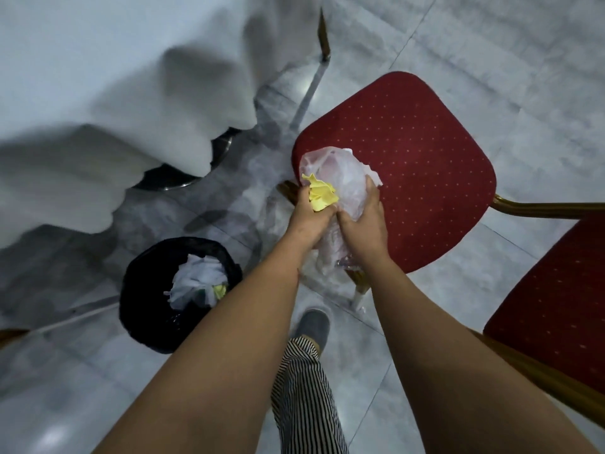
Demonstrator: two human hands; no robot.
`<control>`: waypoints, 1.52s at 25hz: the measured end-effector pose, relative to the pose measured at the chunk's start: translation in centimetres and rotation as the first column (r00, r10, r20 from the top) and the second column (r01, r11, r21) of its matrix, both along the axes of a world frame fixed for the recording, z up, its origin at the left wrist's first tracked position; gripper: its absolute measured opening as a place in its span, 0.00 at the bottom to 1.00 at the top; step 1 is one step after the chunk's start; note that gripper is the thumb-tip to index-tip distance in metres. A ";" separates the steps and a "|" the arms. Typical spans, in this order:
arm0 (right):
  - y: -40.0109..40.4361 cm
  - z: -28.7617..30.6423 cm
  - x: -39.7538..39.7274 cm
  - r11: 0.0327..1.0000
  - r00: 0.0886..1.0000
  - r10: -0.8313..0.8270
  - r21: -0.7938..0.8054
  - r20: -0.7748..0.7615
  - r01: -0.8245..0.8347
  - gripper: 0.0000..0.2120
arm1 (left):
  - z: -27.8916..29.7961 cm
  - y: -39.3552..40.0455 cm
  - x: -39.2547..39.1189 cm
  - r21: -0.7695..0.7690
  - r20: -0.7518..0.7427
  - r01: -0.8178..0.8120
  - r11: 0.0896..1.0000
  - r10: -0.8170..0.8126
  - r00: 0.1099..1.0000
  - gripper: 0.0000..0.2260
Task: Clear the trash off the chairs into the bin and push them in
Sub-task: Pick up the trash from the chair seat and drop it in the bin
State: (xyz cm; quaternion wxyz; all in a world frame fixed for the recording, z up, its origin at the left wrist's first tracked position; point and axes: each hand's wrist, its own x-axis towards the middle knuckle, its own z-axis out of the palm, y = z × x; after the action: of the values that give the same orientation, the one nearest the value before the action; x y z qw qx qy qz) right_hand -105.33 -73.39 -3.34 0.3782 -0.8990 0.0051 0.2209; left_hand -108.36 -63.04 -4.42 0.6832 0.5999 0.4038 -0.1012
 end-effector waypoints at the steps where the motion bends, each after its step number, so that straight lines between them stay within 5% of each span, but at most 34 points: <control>1: 1.2 0.3 -1.7 1.000 1.000 0.014 0.017 0.005 -0.014 0.36 | 0.2 1.2 -2.0 0.013 0.003 -0.014 1.000 0.014 1.000 0.27; 18: 20.8 -6.1 -29.4 0.976 0.962 0.216 0.071 -0.165 -0.207 0.37 | -4.5 20.0 -32.0 0.011 -0.230 -0.194 0.981 0.191 0.954 0.29; 28: 21.9 -14.4 -30.4 0.971 0.925 0.228 0.003 -0.305 -0.238 0.39 | -12.4 21.4 -33.4 -0.053 -0.348 -0.162 0.985 0.134 0.928 0.32; 33: 20.6 -17.3 -28.6 0.950 0.901 0.246 -0.098 -0.359 -0.298 0.40 | -14.8 21.4 -32.8 0.019 -0.380 -0.076 0.997 0.078 0.922 0.37; 38: 19.2 -16.4 -28.8 0.926 0.896 0.282 -0.149 -0.343 -0.348 0.38 | -13.6 20.7 -33.5 0.133 -0.428 0.067 0.989 -0.004 0.904 0.31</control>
State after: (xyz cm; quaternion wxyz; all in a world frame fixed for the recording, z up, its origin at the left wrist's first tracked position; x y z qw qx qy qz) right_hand -134.13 -54.15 -19.69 0.2362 -0.8751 -0.0581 0.4184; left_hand -141.83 -42.38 -18.03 0.5311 0.6183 0.5388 -0.2129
